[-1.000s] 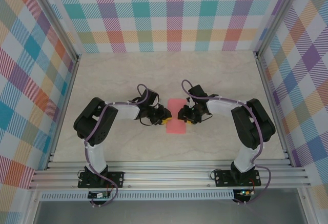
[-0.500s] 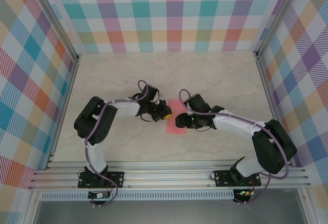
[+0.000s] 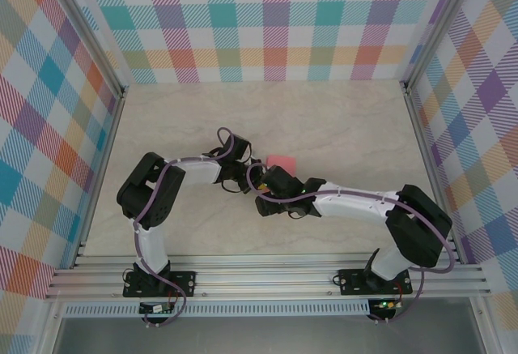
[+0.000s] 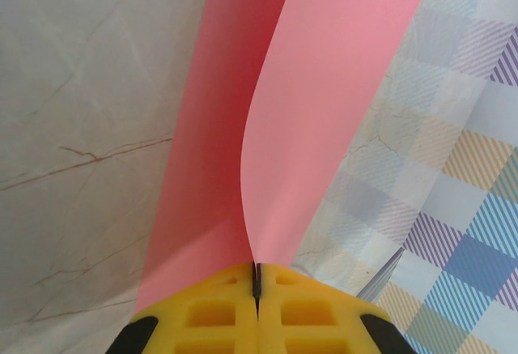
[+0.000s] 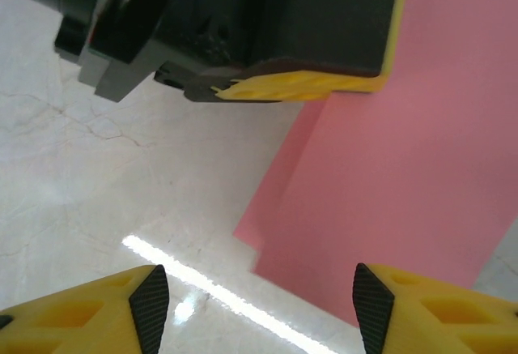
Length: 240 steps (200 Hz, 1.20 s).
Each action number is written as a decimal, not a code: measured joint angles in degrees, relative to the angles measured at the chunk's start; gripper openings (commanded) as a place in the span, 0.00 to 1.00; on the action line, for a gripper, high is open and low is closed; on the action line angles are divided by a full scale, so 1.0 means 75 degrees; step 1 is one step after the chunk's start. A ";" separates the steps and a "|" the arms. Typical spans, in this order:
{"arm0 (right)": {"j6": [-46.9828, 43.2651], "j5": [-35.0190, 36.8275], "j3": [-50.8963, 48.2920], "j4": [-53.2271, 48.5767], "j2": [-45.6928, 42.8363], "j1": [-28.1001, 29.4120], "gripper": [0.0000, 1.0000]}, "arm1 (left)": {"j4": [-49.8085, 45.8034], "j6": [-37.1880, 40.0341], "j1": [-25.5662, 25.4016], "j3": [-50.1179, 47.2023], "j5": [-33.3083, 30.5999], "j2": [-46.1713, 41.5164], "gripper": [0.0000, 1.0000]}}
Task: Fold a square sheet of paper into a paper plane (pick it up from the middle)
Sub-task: Fold the triangle a second time at the center of the table.
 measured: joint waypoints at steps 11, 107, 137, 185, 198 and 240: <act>-0.0009 0.0163 0.0052 -0.0055 0.0052 0.0000 0.56 | 0.0000 0.0000 0.0000 0.0003 0.0000 0.0000 0.05; -0.0134 0.0740 0.0157 -0.0294 0.0102 0.0000 0.21 | -0.0003 0.0003 0.0000 0.0003 0.0009 -0.0003 0.06; -0.0131 0.0799 0.0157 -0.0326 0.0082 0.0000 0.13 | -0.0023 0.0015 0.0000 0.0003 0.0006 -0.0003 0.14; -0.0134 0.0659 0.0140 -0.0329 0.0015 -0.0122 0.08 | -0.0956 0.0452 0.0000 0.0146 -0.0414 -0.0326 0.49; -0.0108 0.0358 0.0017 -0.0201 -0.0087 -0.0335 0.08 | -0.1291 0.0525 0.0000 0.0140 -0.0720 -0.0659 0.58; 0.0073 -0.1096 -0.0603 0.0379 -0.0455 -0.1536 0.08 | -0.1644 0.0600 -0.0044 -0.0166 -0.1498 -0.1781 0.44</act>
